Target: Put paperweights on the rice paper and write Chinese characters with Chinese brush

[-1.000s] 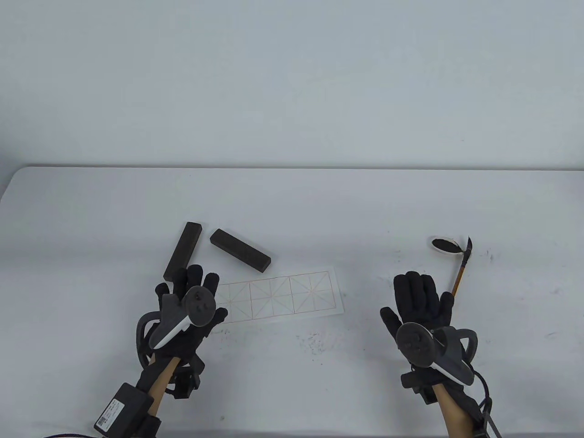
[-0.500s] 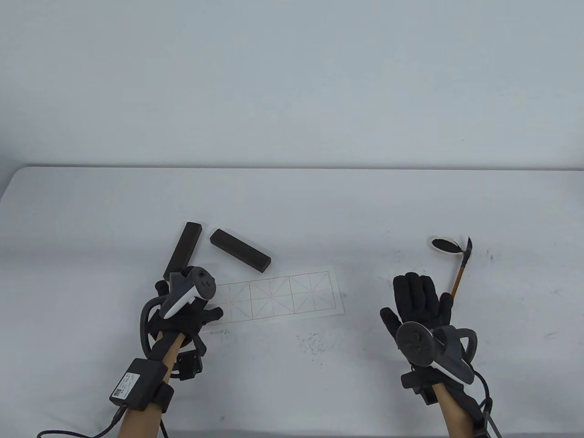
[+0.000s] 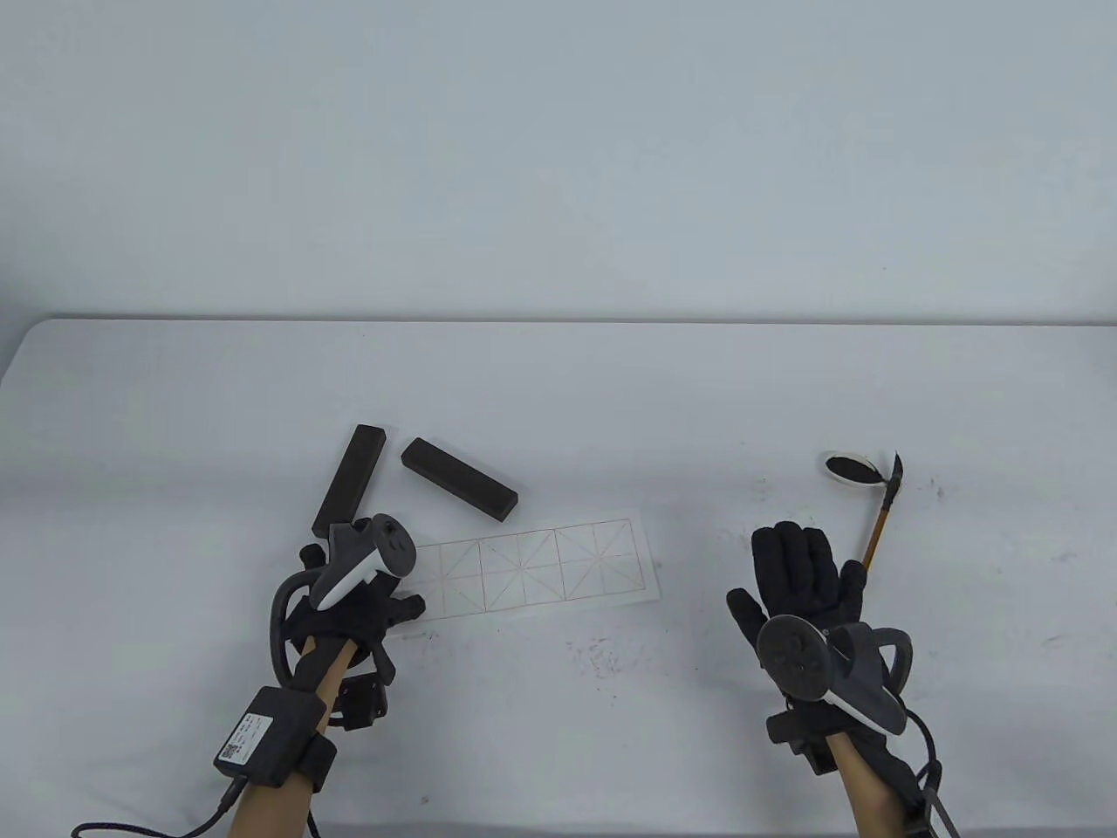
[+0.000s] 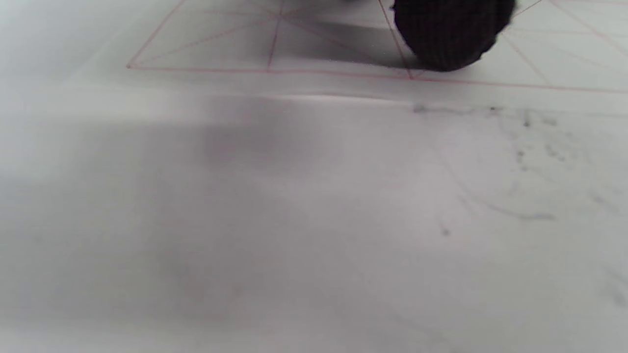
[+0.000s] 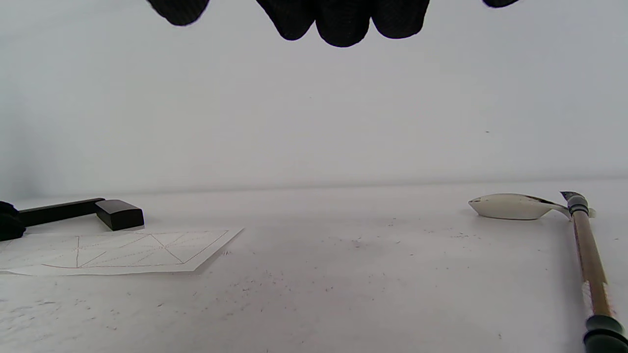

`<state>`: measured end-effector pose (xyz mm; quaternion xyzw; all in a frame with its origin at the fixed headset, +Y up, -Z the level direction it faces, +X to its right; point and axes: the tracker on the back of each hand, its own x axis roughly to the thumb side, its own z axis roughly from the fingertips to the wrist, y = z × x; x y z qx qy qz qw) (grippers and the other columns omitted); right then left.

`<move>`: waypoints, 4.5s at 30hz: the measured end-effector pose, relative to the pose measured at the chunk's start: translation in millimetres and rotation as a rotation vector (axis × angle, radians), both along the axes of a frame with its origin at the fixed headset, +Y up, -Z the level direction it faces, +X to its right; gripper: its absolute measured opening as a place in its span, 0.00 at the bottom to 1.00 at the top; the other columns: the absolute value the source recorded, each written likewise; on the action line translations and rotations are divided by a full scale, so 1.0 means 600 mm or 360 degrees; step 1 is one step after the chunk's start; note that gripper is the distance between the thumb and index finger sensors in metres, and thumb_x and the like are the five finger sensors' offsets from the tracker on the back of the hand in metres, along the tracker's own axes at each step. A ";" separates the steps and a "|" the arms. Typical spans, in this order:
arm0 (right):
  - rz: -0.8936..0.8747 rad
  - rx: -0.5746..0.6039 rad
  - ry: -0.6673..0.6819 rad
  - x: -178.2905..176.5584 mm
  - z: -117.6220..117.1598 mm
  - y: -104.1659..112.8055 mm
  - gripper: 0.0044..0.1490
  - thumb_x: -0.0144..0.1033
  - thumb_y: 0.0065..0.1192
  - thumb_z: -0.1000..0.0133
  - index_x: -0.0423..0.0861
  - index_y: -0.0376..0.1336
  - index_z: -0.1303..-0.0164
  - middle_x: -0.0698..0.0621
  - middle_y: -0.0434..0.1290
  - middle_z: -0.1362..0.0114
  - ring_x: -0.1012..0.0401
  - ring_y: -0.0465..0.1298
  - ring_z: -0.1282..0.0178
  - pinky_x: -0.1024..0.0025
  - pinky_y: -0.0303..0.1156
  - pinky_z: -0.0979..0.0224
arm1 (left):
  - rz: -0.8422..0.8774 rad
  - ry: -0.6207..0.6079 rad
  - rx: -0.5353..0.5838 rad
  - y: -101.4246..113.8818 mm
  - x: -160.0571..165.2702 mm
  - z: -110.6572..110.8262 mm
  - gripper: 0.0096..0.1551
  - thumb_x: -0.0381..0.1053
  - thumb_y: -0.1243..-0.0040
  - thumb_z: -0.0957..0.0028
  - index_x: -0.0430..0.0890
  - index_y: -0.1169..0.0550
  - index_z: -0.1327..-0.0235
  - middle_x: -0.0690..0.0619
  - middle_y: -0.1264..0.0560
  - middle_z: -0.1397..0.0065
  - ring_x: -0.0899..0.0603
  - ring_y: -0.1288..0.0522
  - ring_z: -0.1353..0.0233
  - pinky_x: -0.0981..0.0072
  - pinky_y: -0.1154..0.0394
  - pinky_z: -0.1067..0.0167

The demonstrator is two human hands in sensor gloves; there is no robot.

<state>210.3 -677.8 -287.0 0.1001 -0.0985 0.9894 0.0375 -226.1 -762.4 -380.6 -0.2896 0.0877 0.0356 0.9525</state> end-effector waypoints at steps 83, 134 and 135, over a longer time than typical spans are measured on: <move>-0.0031 -0.0051 -0.0015 0.002 0.002 0.005 0.46 0.51 0.39 0.30 0.33 0.42 0.10 0.29 0.45 0.10 0.33 0.47 0.14 0.23 0.46 0.25 | 0.0082 -0.0343 0.0441 0.127 0.080 0.060 0.52 0.65 0.57 0.39 0.52 0.63 0.10 0.47 0.69 0.08 0.34 0.68 0.09 0.38 0.69 0.18; -0.0061 -0.0072 -0.0021 0.007 0.000 0.008 0.46 0.50 0.39 0.30 0.33 0.43 0.10 0.29 0.46 0.10 0.33 0.47 0.14 0.22 0.46 0.25 | -0.0198 0.0817 0.0089 0.045 -0.074 -0.173 0.45 0.67 0.50 0.42 0.66 0.49 0.11 0.60 0.45 0.12 0.47 0.35 0.21 0.55 0.42 0.13; -0.0064 -0.0073 -0.0020 0.007 0.000 0.008 0.46 0.50 0.39 0.30 0.33 0.43 0.10 0.29 0.46 0.10 0.33 0.47 0.14 0.22 0.46 0.25 | -0.0199 0.0816 0.0092 0.046 -0.074 -0.173 0.45 0.68 0.50 0.42 0.65 0.48 0.11 0.60 0.44 0.12 0.47 0.35 0.21 0.56 0.42 0.13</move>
